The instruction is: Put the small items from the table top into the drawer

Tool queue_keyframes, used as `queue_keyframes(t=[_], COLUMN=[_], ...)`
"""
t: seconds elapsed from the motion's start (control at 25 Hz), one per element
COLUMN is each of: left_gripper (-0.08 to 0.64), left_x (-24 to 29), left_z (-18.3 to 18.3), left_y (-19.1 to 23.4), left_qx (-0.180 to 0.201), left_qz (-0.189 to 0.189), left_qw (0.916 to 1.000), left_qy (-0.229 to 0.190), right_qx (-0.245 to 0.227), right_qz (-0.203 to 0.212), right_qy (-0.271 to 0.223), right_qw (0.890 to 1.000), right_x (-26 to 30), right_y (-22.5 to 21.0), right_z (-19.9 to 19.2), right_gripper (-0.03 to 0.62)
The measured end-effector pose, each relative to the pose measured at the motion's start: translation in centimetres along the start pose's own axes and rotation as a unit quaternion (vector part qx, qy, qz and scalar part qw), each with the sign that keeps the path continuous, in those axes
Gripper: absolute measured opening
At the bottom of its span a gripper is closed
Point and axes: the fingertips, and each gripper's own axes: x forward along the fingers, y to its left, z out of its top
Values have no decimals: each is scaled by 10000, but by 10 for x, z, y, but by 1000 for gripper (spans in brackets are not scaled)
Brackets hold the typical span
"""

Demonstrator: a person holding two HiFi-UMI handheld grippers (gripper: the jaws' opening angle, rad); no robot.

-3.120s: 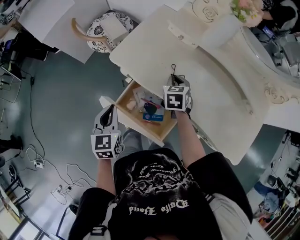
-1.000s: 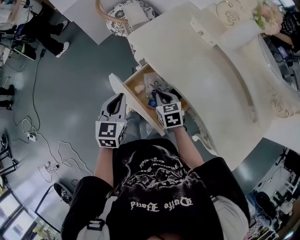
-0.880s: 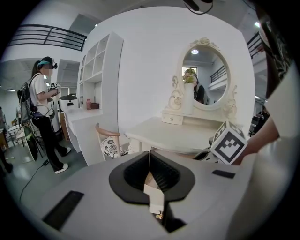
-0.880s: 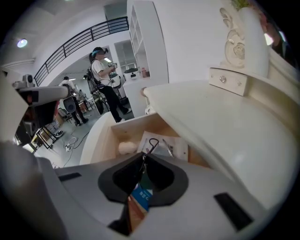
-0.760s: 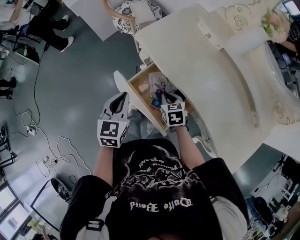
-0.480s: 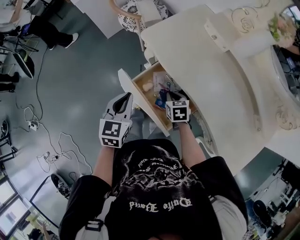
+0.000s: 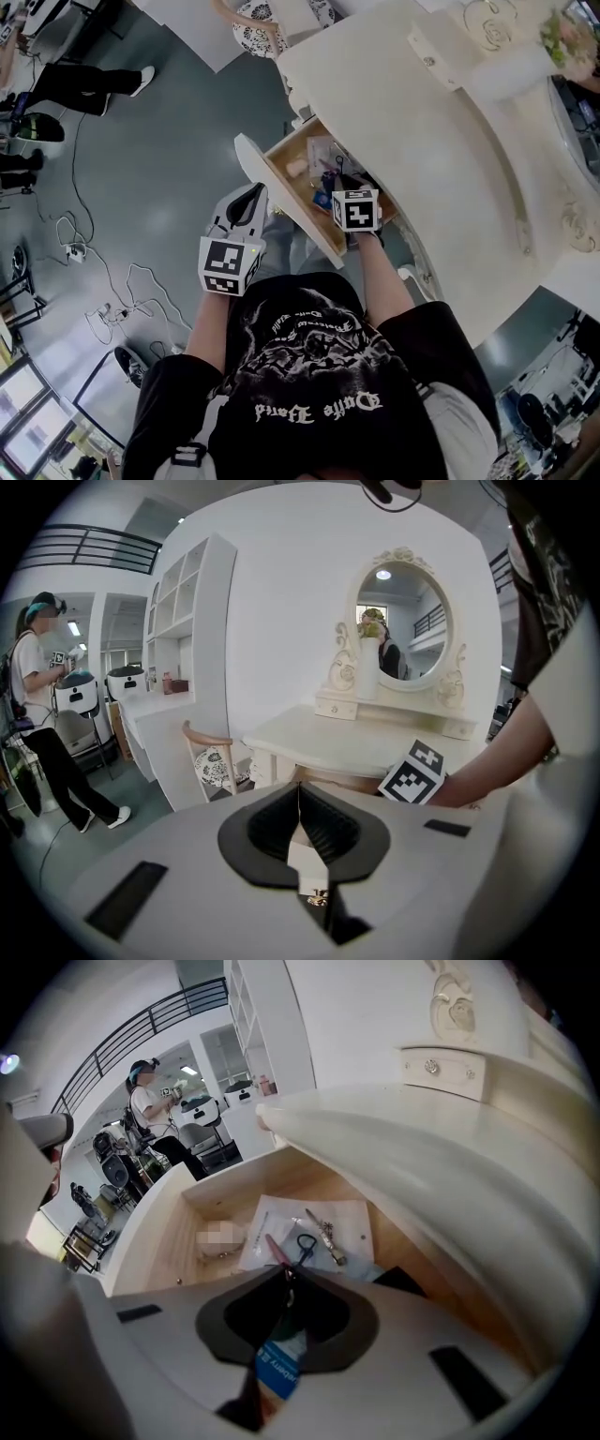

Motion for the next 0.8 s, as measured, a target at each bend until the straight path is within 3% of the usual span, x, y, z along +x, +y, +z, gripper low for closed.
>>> queue_keyframes(t=[0.36,0.8], left_gripper=[15,15], left_x=[7,16], left_z=[0,1], left_y=[-3,-11], left_qx=[145,306], left_qz=[-69,-341], left_qw=[9998,9987], left_qy=[119,202], right_qx=[241,303], right_qz=[-53,54], right_qy=[108,-17], right_qw=[9996,9995], right_x=[6,-1], right_y=[-4,-2], right_z=[-8,4], right_gripper=[46,118])
